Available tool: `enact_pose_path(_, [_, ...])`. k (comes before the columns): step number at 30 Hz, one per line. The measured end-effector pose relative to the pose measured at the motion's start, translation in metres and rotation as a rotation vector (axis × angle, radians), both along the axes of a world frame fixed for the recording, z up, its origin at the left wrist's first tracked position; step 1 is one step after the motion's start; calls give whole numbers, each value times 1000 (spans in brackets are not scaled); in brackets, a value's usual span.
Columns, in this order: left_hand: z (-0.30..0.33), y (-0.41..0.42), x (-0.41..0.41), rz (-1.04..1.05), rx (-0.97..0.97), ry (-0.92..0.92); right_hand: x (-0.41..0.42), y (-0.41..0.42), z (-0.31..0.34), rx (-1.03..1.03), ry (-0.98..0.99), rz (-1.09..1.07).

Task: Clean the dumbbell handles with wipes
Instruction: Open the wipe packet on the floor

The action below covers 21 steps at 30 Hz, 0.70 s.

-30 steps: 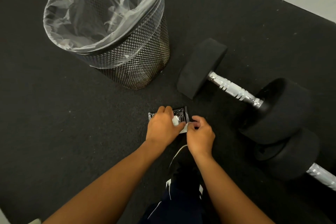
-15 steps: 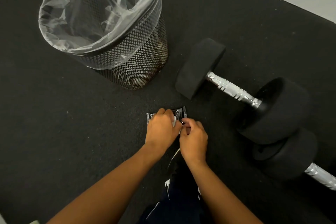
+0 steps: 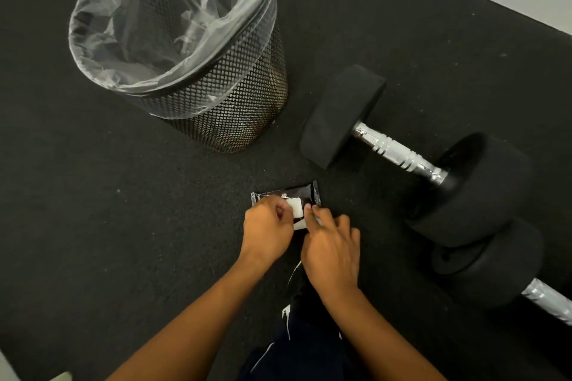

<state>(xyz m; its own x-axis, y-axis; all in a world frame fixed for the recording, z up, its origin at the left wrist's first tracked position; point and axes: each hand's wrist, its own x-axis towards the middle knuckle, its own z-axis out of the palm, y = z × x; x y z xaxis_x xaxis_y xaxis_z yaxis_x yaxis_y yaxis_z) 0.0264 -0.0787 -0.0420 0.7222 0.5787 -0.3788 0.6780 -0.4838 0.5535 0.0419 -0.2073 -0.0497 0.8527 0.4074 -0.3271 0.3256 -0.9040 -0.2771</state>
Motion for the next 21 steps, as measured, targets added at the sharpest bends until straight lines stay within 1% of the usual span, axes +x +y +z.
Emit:
enact_pose_path(3, [1, 11, -15, 93, -66, 7, 1, 3, 4, -23, 2, -8])
enact_pose_path(5, [-1, 19, -26, 167, -161, -10, 1, 5, 5, -29, 6, -24])
enact_pose_path(9, [-6, 22, -42, 417, -501, -146, -1, 8, 4, -25, 16, -68])
enact_pose_path(11, [-7, 20, -47, 477, -608, -197, -3, 9, 4, -21, 5, -76])
enact_pose_path(14, [-7, 18, -49, 471, -627, -228, 0, 11, 3, -15, 8, -74])
enact_pose_path(18, [-5, 18, -47, 486, -637, -239, 4, 21, 6, 93, -25, -100])
enact_pose_path(21, [-2, 18, -48, 460, -629, -246, 4, 33, 6, 120, 27, -120])
